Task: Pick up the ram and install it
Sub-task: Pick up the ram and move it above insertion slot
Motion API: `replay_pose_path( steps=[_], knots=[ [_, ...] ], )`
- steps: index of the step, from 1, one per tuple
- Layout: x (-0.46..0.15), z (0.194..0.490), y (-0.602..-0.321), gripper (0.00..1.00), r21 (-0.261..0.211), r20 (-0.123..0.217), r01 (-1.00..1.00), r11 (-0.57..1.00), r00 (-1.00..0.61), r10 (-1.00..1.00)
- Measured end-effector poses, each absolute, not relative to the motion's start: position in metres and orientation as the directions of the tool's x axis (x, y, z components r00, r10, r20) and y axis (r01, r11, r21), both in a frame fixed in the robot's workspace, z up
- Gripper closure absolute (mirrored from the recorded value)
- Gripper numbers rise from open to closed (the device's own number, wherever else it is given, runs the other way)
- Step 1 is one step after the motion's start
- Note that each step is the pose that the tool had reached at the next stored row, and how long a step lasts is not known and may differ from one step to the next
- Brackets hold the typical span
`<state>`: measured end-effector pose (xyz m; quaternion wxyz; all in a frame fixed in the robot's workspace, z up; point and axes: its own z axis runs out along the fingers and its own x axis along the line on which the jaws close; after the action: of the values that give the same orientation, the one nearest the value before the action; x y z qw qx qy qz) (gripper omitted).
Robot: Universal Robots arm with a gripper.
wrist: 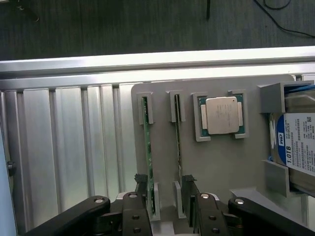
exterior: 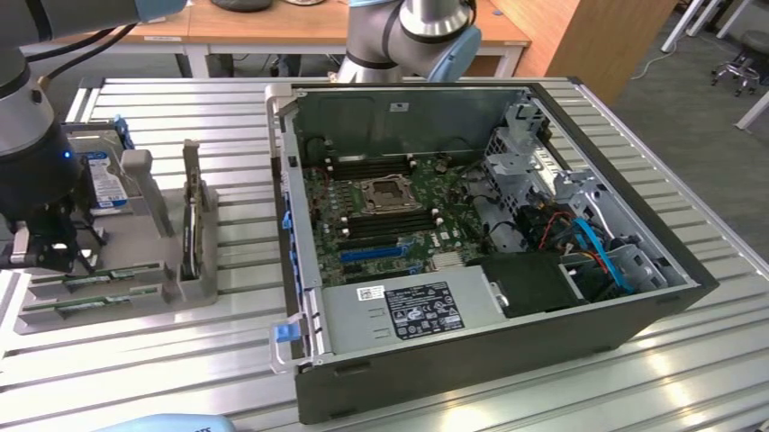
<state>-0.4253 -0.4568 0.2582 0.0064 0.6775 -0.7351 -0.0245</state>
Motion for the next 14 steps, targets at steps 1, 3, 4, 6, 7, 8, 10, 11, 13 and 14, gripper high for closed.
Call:
replay_pose_path(
  steps=[1,3,4,6,7,8,10,11,13,14],
  knots=[
    [-0.425,0.258,-0.458,0.59,0.045,-0.024,-0.996,0.081,-0.082,-0.996],
    [-0.425,0.258,-0.460,0.59,0.045,-0.024,-0.996,0.081,-0.082,-0.996],
    [-0.425,0.258,-0.460,0.59,0.045,-0.024,-0.996,0.081,-0.082,-0.996],
    [-0.425,0.258,-0.461,0.59,0.045,-0.024,-0.996,0.081,-0.082,-0.996],
    [-0.425,0.257,-0.461,0.59,0.045,-0.024,-0.996,0.081,-0.082,-0.996],
    [-0.426,0.255,-0.461,0.59,0.045,-0.024,-0.996,0.081,-0.082,-0.996],
    [-0.425,0.252,-0.461,0.59,0.045,-0.024,-0.996,0.081,-0.082,-0.996],
    [-0.425,0.251,-0.461,0.59,0.045,-0.024,-0.996,0.081,-0.082,-0.996],
    [-0.425,0.248,-0.461,0.59,0.045,-0.024,-0.996,0.081,-0.082,-0.996],
    [-0.425,0.247,-0.461,0.59,0.045,-0.024,-0.996,0.081,-0.082,-0.996]
  ],
)
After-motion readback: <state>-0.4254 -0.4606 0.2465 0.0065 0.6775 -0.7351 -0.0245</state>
